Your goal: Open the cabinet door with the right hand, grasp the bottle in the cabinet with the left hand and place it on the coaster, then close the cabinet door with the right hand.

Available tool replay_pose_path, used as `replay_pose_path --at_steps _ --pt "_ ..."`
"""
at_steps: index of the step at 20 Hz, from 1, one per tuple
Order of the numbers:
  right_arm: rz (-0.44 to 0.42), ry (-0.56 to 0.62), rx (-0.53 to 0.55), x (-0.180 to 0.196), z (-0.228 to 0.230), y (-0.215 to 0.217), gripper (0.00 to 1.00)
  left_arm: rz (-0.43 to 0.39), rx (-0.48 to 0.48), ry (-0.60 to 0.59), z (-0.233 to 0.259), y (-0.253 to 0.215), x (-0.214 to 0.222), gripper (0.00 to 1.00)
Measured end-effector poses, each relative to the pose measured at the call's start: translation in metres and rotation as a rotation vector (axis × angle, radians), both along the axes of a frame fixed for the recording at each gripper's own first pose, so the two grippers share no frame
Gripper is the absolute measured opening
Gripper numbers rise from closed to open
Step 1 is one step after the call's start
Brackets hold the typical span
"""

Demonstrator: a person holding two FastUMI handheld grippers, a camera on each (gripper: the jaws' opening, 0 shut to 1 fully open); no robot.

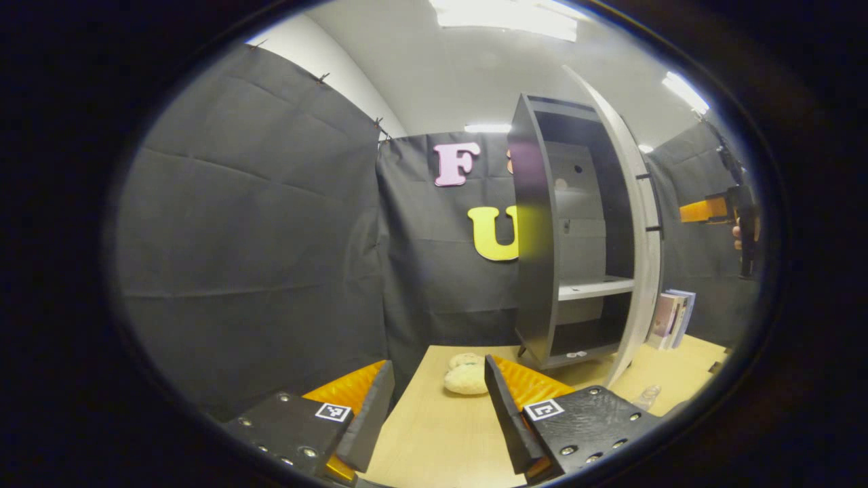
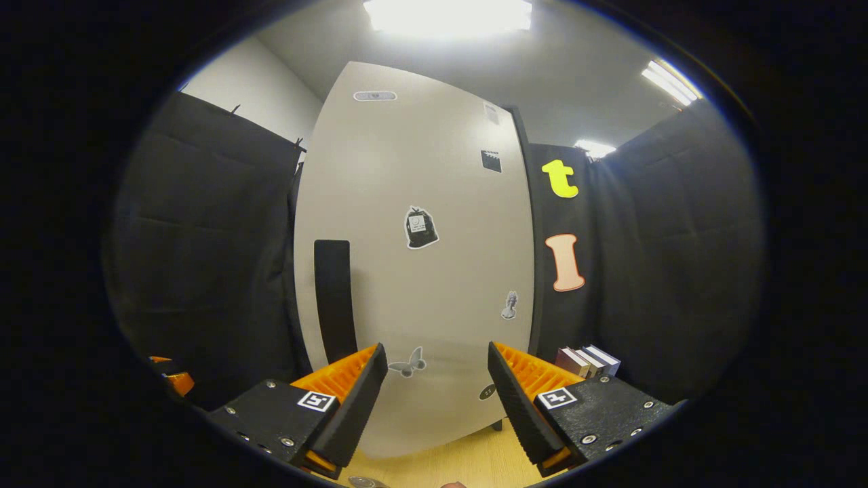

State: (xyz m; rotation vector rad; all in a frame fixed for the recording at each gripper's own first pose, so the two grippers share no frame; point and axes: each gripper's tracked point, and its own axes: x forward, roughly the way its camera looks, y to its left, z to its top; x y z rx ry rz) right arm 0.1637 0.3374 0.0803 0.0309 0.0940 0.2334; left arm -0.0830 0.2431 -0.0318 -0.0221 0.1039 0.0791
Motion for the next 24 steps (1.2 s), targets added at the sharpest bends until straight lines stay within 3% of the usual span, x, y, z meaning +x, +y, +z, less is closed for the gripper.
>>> replay_pose_path --at_steps 6,11,12,14,15,18,19,20,24 --pt "0.009 -0.008 -0.011 -0.011 -0.004 -0.017 0.93 -0.020 -0.018 0.006 0.002 -0.027 0.010 0.81" --pt "0.038 -0.005 0.002 -0.017 -0.011 -0.049 0.93 -0.036 0.001 -0.011 0.019 -0.077 0.014 0.72" --pt "0.040 -0.007 0.003 -0.018 -0.012 -0.056 0.93 -0.045 0.003 -0.017 0.026 -0.090 0.014 0.76" --pt "0.046 -0.006 0.011 -0.021 -0.014 -0.071 0.93 -0.056 0.013 -0.036 0.036 -0.112 0.014 0.72" --pt "0.050 -0.005 0.016 -0.021 -0.015 -0.078 0.93 -0.060 0.016 -0.043 0.042 -0.121 0.013 0.80" --pt "0.049 -0.009 0.023 -0.023 -0.016 -0.102 0.93 -0.081 0.018 -0.061 0.057 -0.154 0.011 0.77" --pt "0.048 -0.011 0.024 -0.023 -0.017 -0.109 0.93 -0.086 0.019 -0.064 0.059 -0.161 0.012 0.80" --pt "0.046 -0.014 0.025 -0.024 -0.016 -0.117 0.93 -0.090 0.017 -0.067 0.062 -0.170 0.014 0.76" --pt "0.024 -0.035 0.023 -0.028 -0.016 -0.149 0.93 -0.101 0.000 -0.092 0.074 -0.203 0.018 0.80"
